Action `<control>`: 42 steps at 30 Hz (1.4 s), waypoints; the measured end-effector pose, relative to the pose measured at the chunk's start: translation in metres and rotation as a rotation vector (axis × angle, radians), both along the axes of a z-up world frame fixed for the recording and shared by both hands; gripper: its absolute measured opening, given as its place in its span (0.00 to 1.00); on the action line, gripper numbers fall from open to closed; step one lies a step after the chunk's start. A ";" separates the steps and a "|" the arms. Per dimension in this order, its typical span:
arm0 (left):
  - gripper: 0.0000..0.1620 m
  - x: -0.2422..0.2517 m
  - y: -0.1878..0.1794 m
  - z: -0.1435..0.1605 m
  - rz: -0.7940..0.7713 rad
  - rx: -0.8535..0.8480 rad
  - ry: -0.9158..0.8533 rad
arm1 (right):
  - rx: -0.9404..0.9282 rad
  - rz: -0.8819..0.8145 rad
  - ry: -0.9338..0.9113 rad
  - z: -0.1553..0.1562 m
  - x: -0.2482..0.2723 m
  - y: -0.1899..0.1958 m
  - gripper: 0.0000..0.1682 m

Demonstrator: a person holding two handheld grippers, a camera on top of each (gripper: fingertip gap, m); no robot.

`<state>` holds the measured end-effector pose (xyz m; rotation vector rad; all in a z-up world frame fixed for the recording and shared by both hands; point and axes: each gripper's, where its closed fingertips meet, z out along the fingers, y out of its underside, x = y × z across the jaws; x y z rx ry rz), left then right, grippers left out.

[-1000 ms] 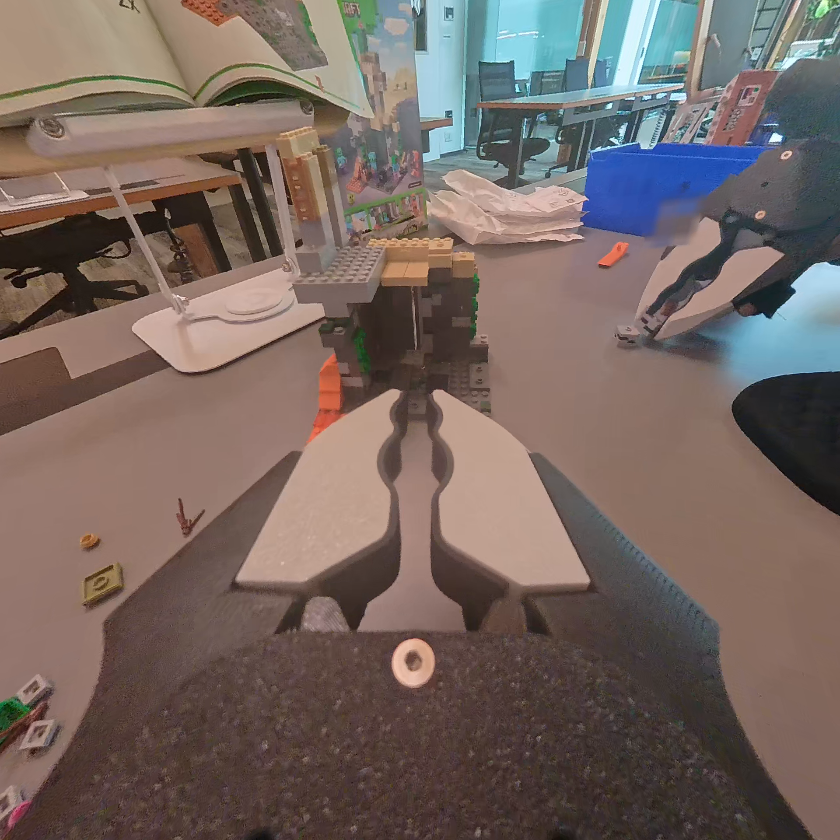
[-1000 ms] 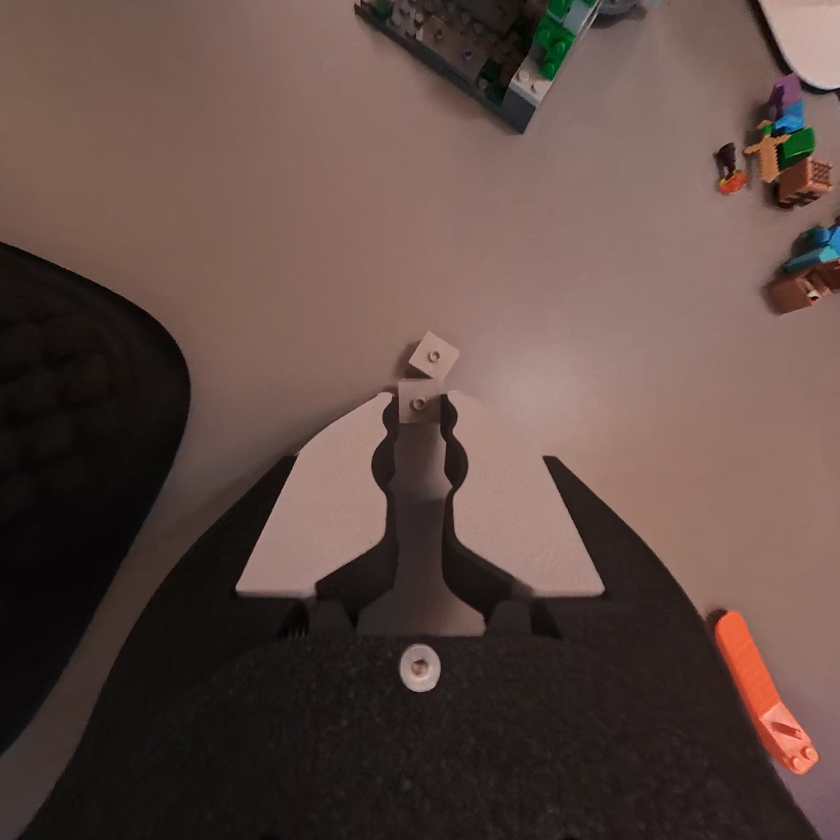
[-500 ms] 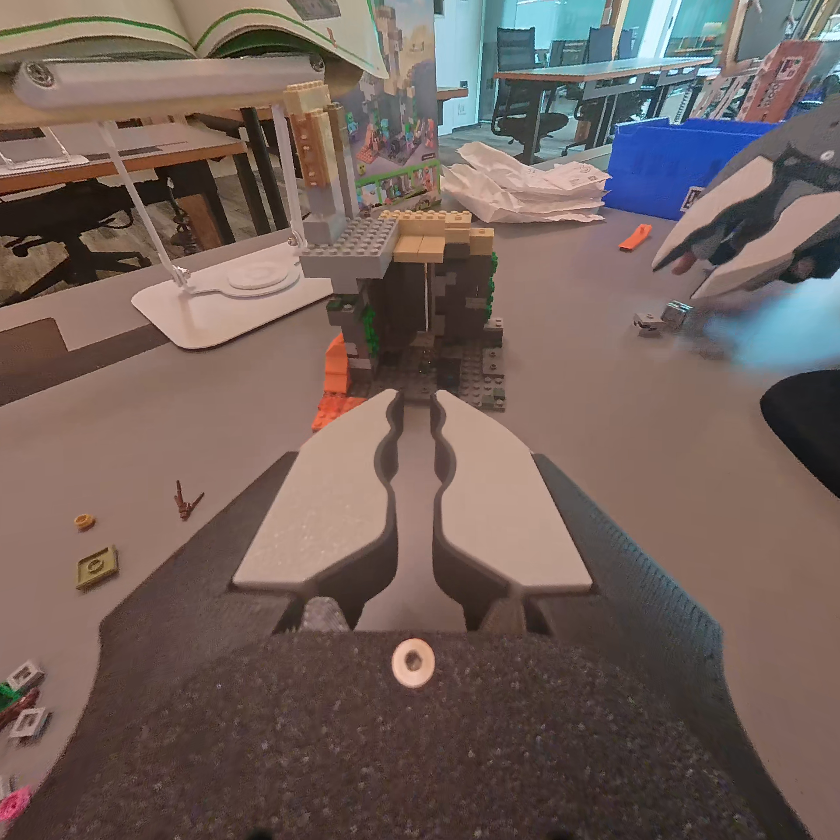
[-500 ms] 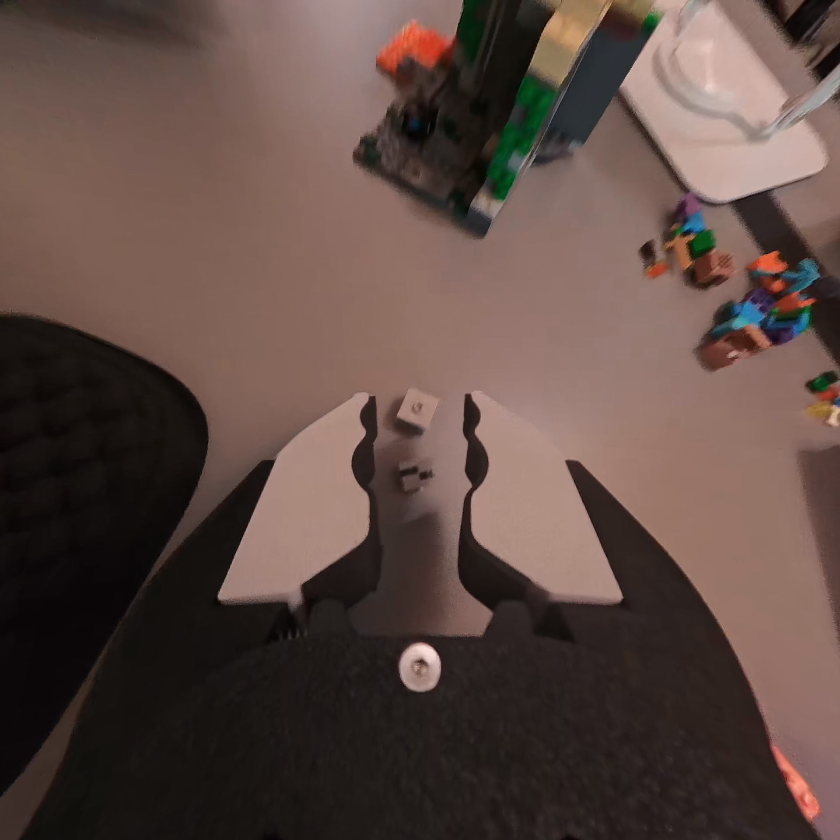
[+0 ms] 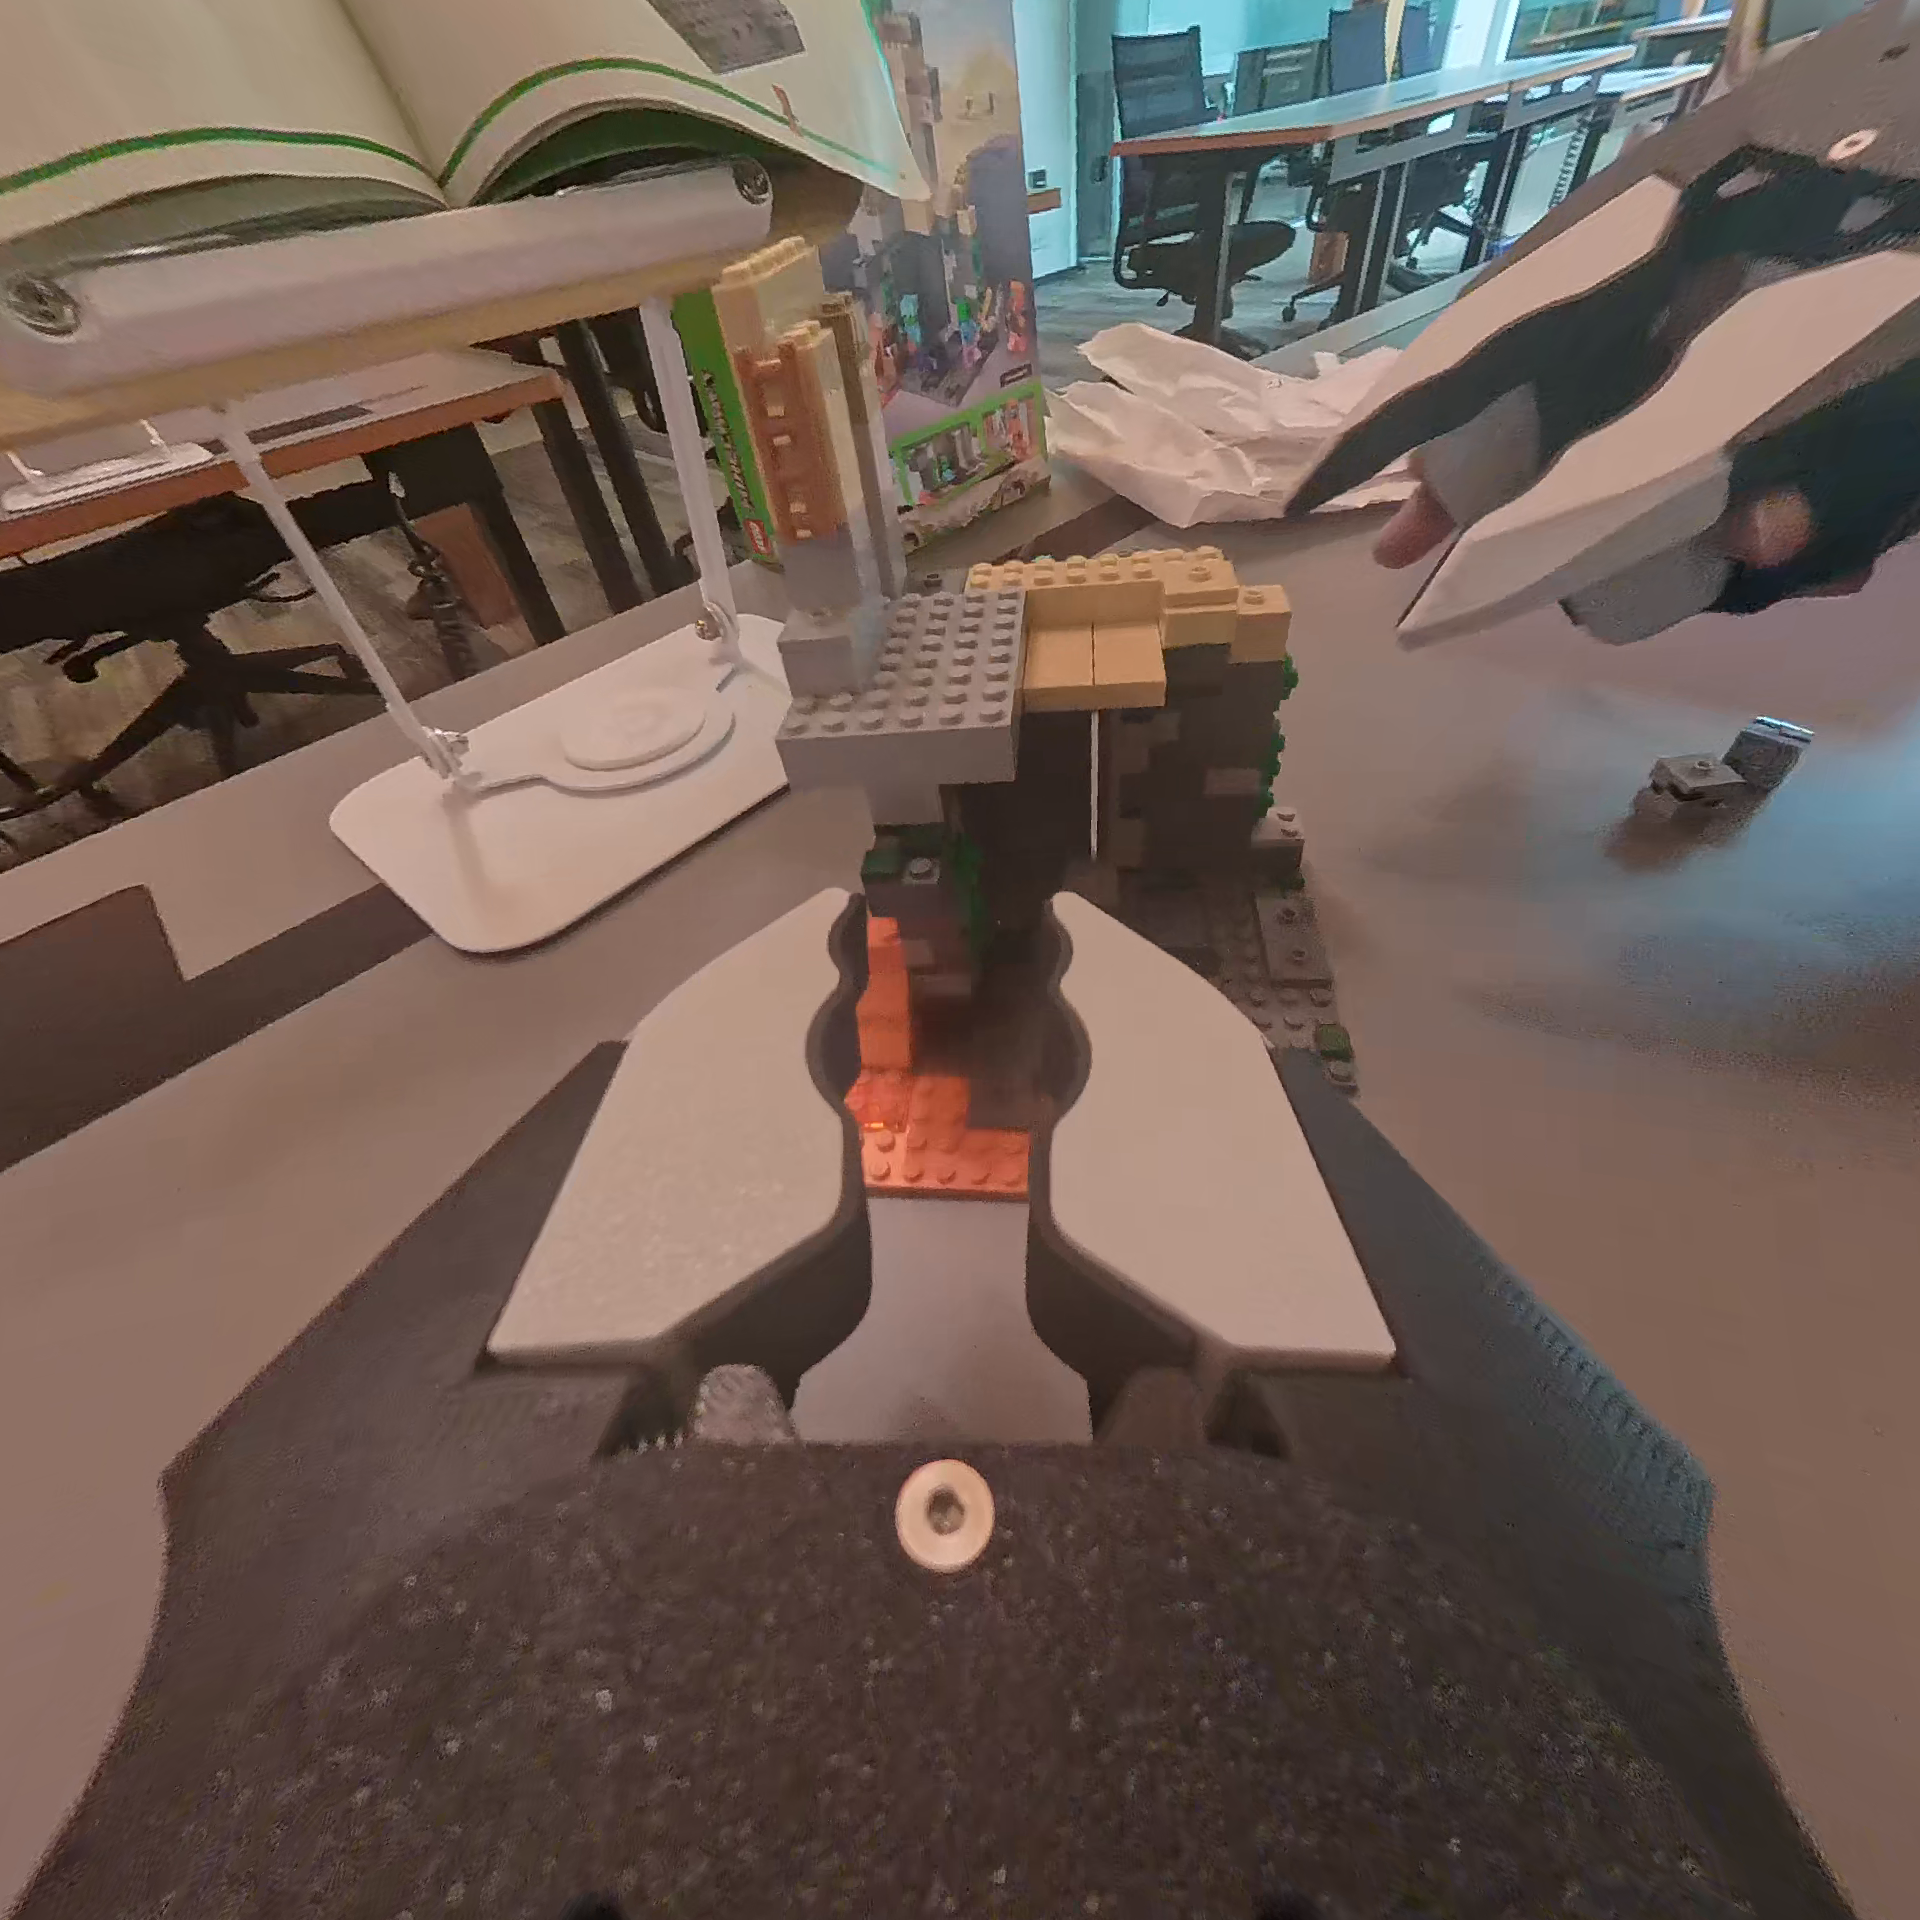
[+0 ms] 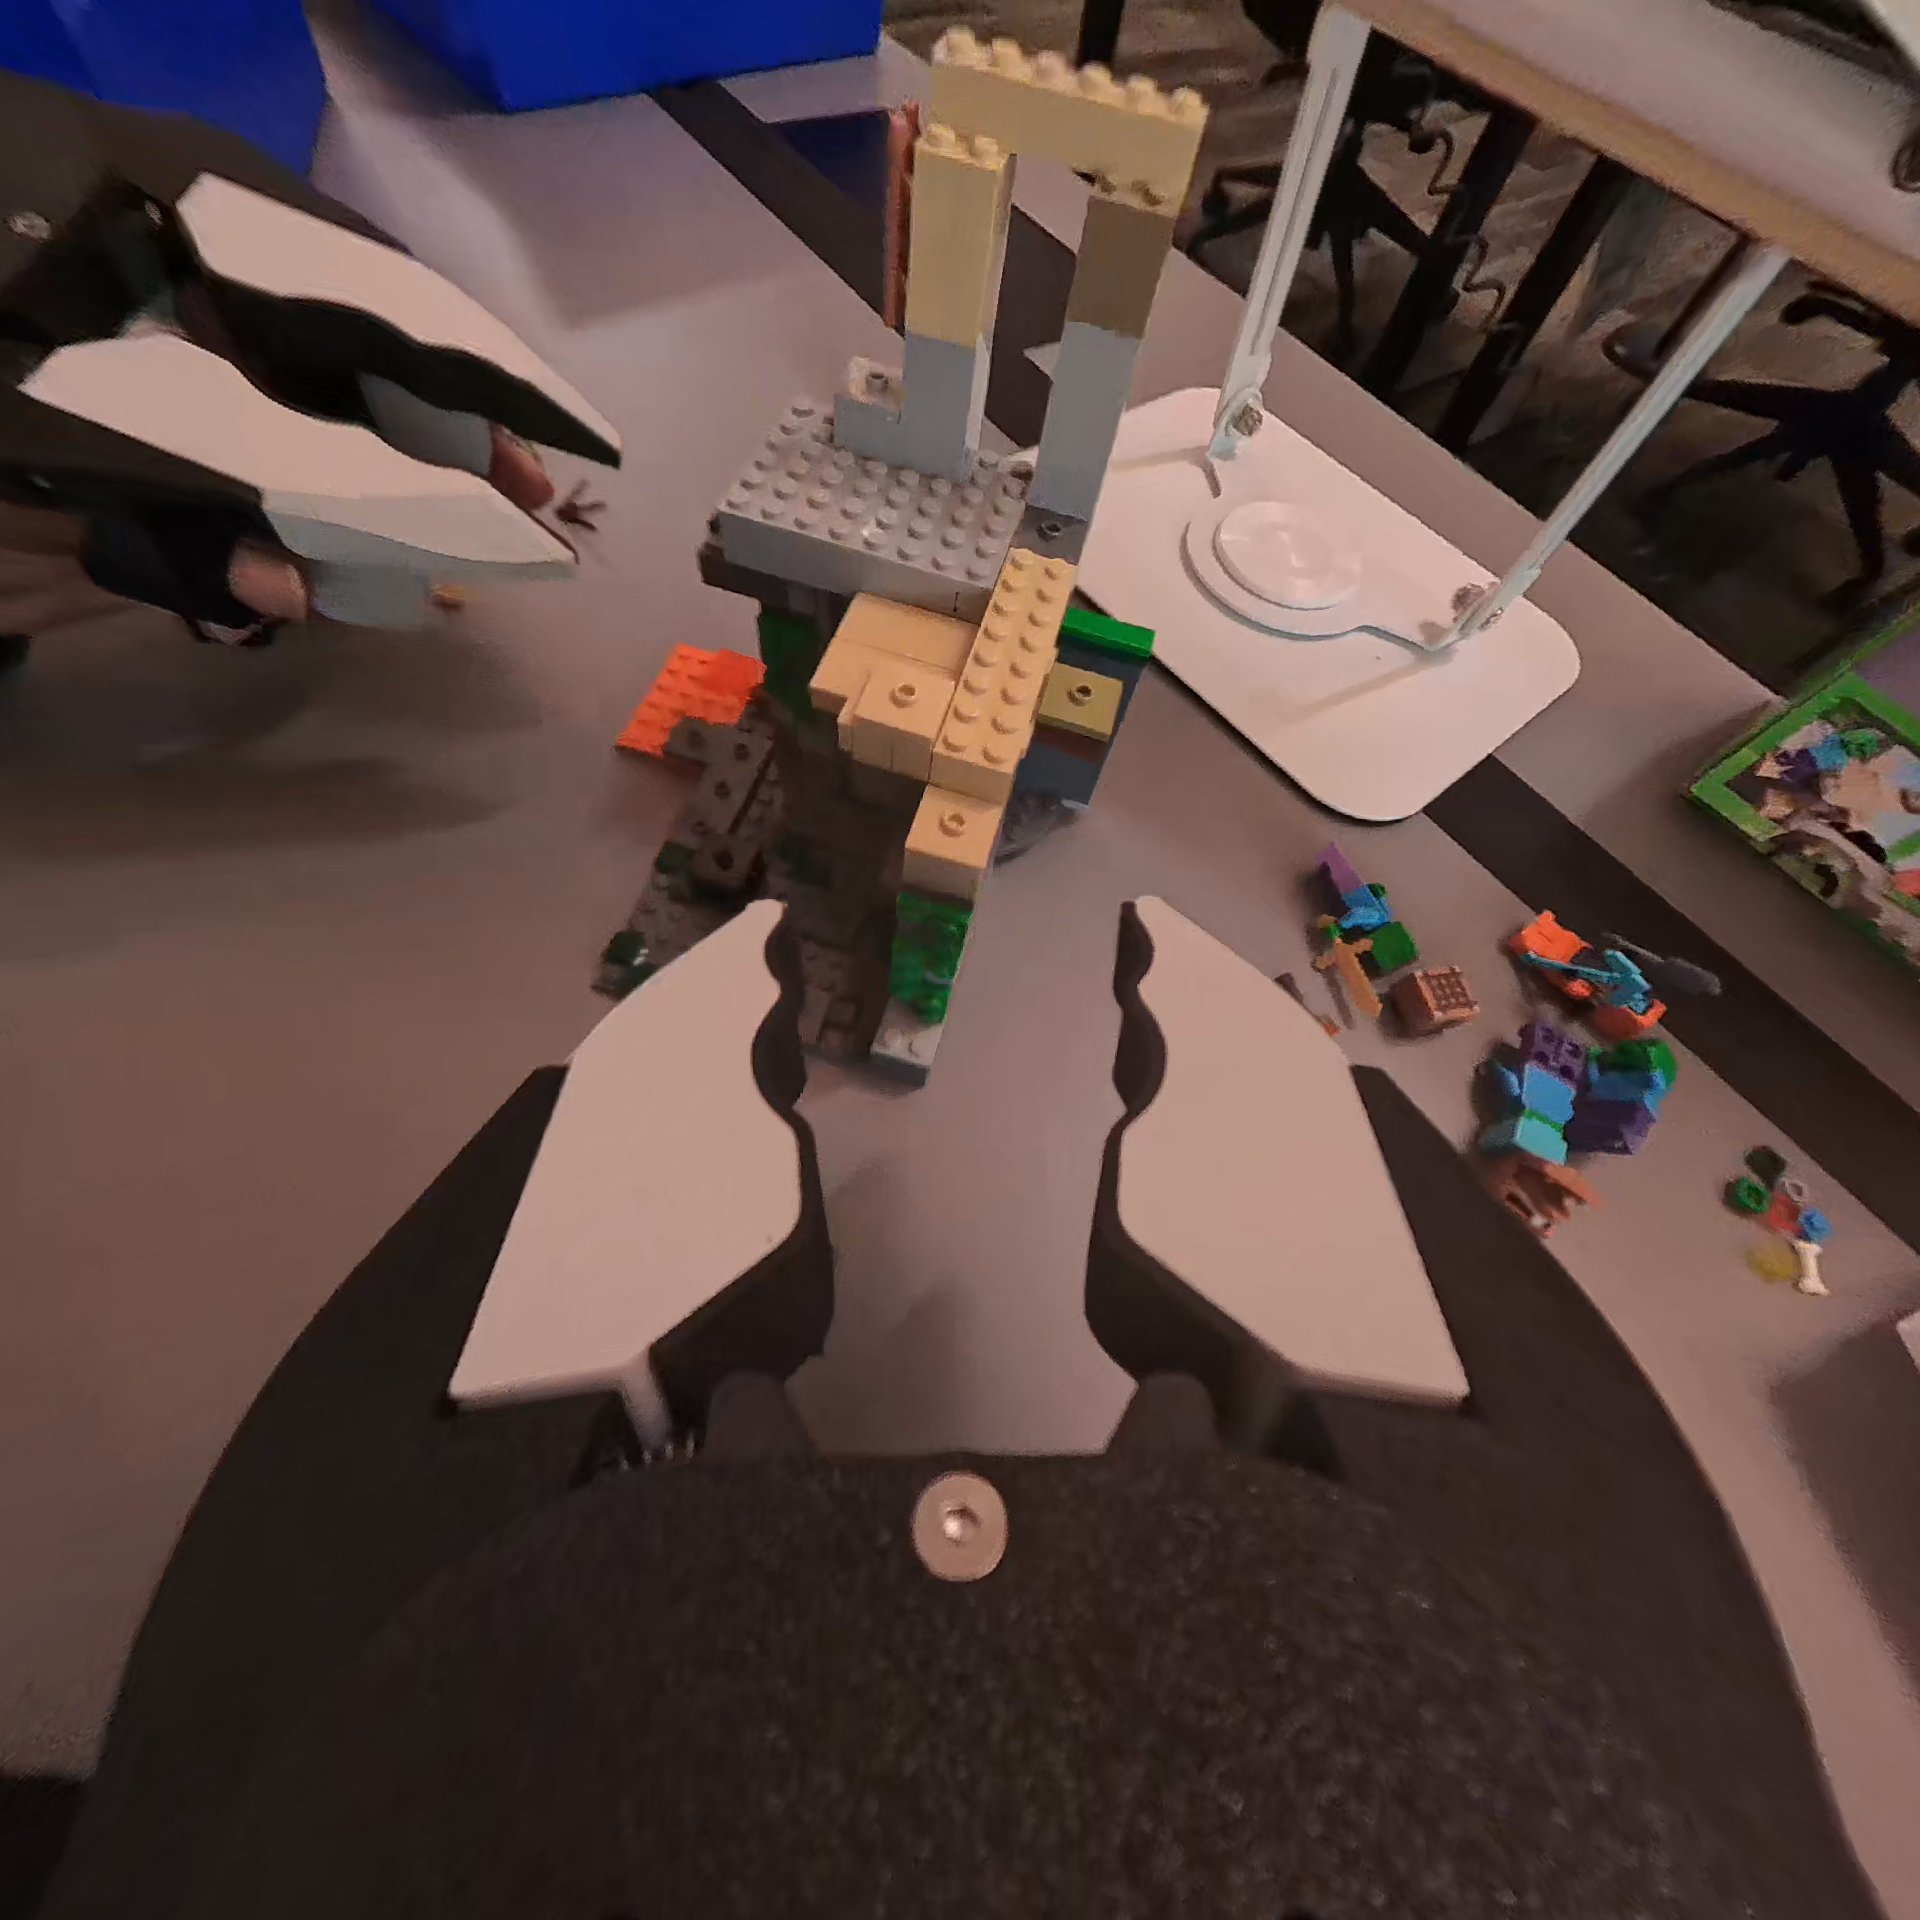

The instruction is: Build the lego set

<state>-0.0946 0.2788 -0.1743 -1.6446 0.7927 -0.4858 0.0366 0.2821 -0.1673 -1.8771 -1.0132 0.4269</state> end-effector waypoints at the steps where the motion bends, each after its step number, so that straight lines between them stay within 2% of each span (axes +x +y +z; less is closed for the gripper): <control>1: 0.20 0.002 0.003 -0.002 -0.008 -0.002 0.002 | -0.014 0.003 -0.021 -0.006 -0.003 0.003 0.37; 4: 0.20 0.006 0.001 -0.012 -0.028 -0.015 0.025 | -0.096 0.018 -0.015 -0.021 -0.013 0.008 0.40; 9: 0.19 0.004 -0.009 -0.011 -0.033 0.019 0.055 | -0.108 0.038 -0.042 -0.033 -0.020 0.018 0.38; 11: 0.19 0.003 -0.010 -0.010 -0.027 0.024 0.053 | -0.098 0.032 -0.052 -0.034 -0.024 0.020 0.30; 13: 0.19 0.003 -0.010 -0.010 -0.024 0.021 0.056 | -0.111 0.006 -0.081 -0.038 -0.026 0.018 0.18; 16: 0.19 0.003 -0.012 -0.011 -0.026 0.020 0.056 | -0.089 -0.051 -0.100 -0.038 -0.029 0.011 0.14; 25: 0.18 0.006 -0.016 -0.011 -0.039 0.034 0.078 | -0.091 -0.069 -0.122 -0.033 -0.031 -0.012 0.17; 27: 0.17 0.005 -0.018 -0.009 -0.036 0.039 0.074 | -0.073 -0.011 -0.122 -0.018 -0.019 -0.020 0.19; 30: 0.13 0.003 -0.023 -0.002 -0.039 0.058 0.058 | -0.054 0.175 -0.171 0.005 0.016 -0.047 0.19; 33: 0.09 0.005 -0.025 0.006 -0.038 0.078 0.039 | -0.109 0.227 -0.325 -0.008 0.061 -0.067 0.19; 36: 0.08 0.009 -0.027 0.003 -0.049 0.063 0.044 | -0.270 0.133 -0.418 -0.039 0.096 -0.080 0.19; 38: 0.08 0.012 -0.032 0.003 -0.063 0.059 0.046 | -0.359 0.107 -0.404 -0.054 0.100 -0.095 0.21; 42: 0.08 0.015 -0.037 0.007 -0.071 0.073 0.042 | -0.364 0.046 -0.404 -0.065 0.096 -0.096 0.22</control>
